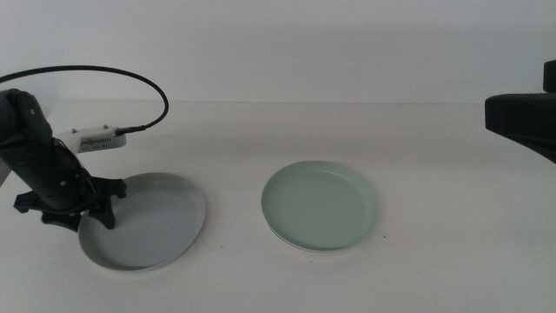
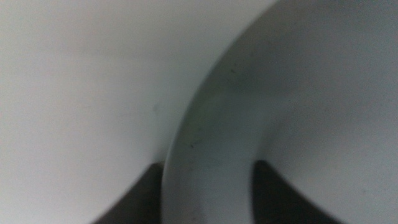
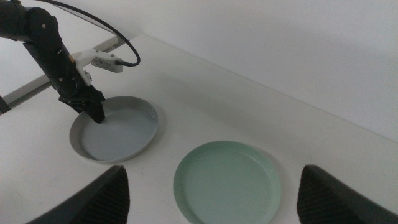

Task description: Stack the three bowls on top of each other.

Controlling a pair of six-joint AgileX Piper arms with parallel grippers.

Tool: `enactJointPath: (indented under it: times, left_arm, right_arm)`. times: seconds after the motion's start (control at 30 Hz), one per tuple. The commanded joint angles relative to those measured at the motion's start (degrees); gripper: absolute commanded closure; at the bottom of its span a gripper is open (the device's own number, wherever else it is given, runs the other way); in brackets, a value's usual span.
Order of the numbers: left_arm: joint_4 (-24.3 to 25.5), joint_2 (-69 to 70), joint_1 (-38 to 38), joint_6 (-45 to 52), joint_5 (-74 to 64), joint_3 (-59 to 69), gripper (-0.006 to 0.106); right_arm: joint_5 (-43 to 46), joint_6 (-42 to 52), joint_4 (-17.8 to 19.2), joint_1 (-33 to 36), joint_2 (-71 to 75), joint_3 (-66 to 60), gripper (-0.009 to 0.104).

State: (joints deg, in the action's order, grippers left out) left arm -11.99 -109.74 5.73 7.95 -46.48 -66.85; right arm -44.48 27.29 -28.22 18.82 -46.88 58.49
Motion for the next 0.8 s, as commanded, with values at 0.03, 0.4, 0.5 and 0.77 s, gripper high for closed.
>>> enactJointPath:
  times: [0.03,0.4,0.5,0.77]
  left_arm:
    - [-0.49,-0.22,0.1,0.2,0.45,-0.33,0.071]
    - [-5.91,7.05,-0.26,-1.28,-8.95,-6.96,0.102]
    - [-8.64,8.88,-3.42,-0.46,-12.16,-12.41,0.102]
    - [-8.02,4.08,-18.54,-4.95,-12.82,-24.28,0.102]
  right_arm:
    - [0.8,0.17,0.26,0.01,0.23,-0.23,0.002]
    - [0.8,0.17,0.26,0.01,0.23,-0.23,0.002]
    - [0.8,0.17,0.26,0.01,0.23,-0.23,0.002]
    - [0.8,0.17,0.26,0.01,0.23,-0.23,0.002]
